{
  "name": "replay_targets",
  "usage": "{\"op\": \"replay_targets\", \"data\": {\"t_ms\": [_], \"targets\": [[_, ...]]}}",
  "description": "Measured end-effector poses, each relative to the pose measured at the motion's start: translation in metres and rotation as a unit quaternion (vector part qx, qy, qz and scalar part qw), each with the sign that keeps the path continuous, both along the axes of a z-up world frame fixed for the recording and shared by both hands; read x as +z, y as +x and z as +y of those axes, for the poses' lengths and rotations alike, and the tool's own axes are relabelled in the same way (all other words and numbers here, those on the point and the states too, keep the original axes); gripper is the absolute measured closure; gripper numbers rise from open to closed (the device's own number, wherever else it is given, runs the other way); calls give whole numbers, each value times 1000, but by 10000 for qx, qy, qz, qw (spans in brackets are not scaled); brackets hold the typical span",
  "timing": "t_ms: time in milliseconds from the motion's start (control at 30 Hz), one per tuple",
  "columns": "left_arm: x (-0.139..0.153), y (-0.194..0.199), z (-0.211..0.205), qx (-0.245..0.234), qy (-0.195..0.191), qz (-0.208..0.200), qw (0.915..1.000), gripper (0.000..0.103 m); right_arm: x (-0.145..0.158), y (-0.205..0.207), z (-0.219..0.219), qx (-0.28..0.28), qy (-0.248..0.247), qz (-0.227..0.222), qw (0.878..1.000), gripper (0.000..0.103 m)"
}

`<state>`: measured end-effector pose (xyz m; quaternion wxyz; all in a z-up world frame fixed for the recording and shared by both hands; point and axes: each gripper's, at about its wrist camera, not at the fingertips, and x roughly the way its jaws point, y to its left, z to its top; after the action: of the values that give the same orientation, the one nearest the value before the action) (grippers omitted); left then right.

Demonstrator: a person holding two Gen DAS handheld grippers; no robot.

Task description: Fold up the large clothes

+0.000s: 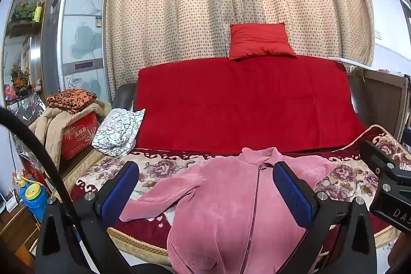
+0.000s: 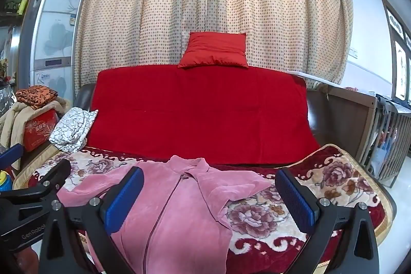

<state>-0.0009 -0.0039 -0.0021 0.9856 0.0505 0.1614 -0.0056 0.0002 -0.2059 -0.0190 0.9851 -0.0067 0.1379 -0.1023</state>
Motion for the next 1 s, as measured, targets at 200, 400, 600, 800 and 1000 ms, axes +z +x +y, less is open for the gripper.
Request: {"op": "replay_targets", "data": {"t_ms": [200, 400, 600, 800, 1000], "targets": [[-1, 2, 2, -15, 33, 23, 10000, 0, -1, -1, 3, -17, 2, 8, 10000, 0], [-2, 2, 1, -17, 59, 47, 10000, 0, -3, 1, 2, -5, -3, 6, 10000, 0], [-3, 8, 0, -15, 204, 202, 9996, 0, -9, 6, 3, -8, -10, 71, 10000, 0], [-9, 12, 0, 0, 7, 41, 10000, 0, -18, 15, 2, 12, -16, 195, 9998, 0], [-14, 18, -1, -3, 90, 119, 9999, 0, -22, 20, 0, 8, -45, 78, 10000, 0]]}}
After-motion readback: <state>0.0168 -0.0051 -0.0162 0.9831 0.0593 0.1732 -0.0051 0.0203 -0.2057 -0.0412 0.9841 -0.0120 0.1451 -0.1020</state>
